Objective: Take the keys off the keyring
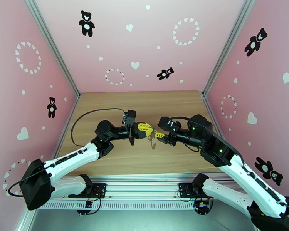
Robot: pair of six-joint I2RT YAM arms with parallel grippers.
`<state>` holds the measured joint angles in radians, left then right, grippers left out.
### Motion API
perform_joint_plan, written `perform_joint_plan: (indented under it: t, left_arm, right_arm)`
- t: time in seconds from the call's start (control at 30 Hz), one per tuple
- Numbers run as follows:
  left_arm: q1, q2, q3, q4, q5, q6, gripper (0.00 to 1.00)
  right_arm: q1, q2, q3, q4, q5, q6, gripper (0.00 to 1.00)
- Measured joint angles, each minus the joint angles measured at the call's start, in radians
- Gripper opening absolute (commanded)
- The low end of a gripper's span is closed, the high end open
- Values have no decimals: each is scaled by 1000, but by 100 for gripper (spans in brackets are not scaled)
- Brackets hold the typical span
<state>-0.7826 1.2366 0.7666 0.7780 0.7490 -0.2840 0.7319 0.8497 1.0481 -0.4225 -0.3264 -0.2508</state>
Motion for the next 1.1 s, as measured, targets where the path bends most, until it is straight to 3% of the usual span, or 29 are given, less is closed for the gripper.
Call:
perform_joint_plan:
  t: [0.23, 0.4, 0.47, 0.7, 0.93, 1.1]
  left_arm:
    - [-1, 7, 0, -1, 1, -1, 0]
    - [-2, 7, 2, -27, 8, 10, 0]
    - [-3, 6, 6, -55, 12, 24, 0]
    - [-5, -24, 9, -143, 31, 77, 0]
    - [-4, -34, 34, -188, 45, 113, 0]
    - [-4, -34, 44, -188, 46, 127, 0]
  right_arm:
    - [0, 6, 7, -25, 7, -14, 46]
    - [-4, 13, 16, -82, -39, -6, 54]
    - [-14, 14, 30, -115, -82, 6, 56]
    - [-129, 26, 52, -138, -300, 113, 77]
    - [-251, 92, 60, -116, -524, 275, 82]
    - [-256, 136, 58, -36, -613, 422, 83]
